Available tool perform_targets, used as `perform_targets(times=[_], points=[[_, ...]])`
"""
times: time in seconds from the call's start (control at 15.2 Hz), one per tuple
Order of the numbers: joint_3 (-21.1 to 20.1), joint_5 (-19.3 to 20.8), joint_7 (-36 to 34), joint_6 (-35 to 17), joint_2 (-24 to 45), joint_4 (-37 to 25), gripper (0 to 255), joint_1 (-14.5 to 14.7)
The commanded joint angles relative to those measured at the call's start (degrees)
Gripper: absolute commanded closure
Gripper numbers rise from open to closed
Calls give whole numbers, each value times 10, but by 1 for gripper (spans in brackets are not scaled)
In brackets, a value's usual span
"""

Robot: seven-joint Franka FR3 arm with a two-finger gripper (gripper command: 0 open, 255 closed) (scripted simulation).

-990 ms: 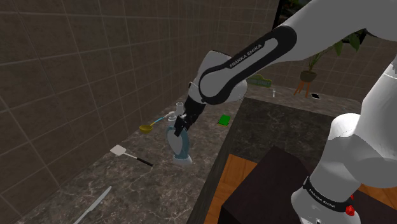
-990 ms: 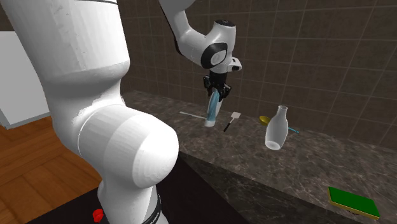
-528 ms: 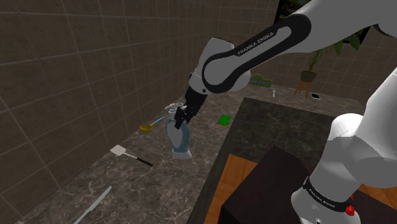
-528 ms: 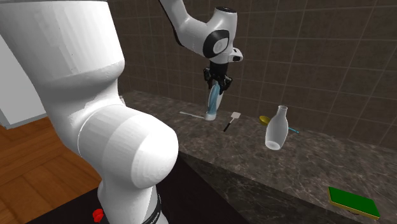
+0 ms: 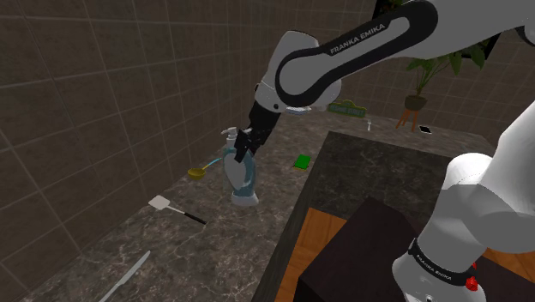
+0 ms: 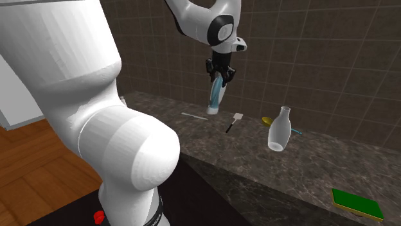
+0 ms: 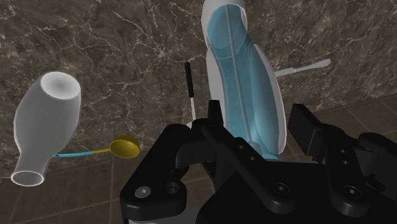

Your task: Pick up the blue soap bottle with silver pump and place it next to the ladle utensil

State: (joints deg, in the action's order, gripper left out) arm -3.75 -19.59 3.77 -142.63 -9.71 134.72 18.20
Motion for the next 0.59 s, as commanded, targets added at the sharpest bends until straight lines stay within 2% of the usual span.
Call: perform_targets(times=[0.0,0.53], points=[[0,6,-7,18,-10,-8,255,-2],[0,23,-28,79,-34,-47,255,-7]])
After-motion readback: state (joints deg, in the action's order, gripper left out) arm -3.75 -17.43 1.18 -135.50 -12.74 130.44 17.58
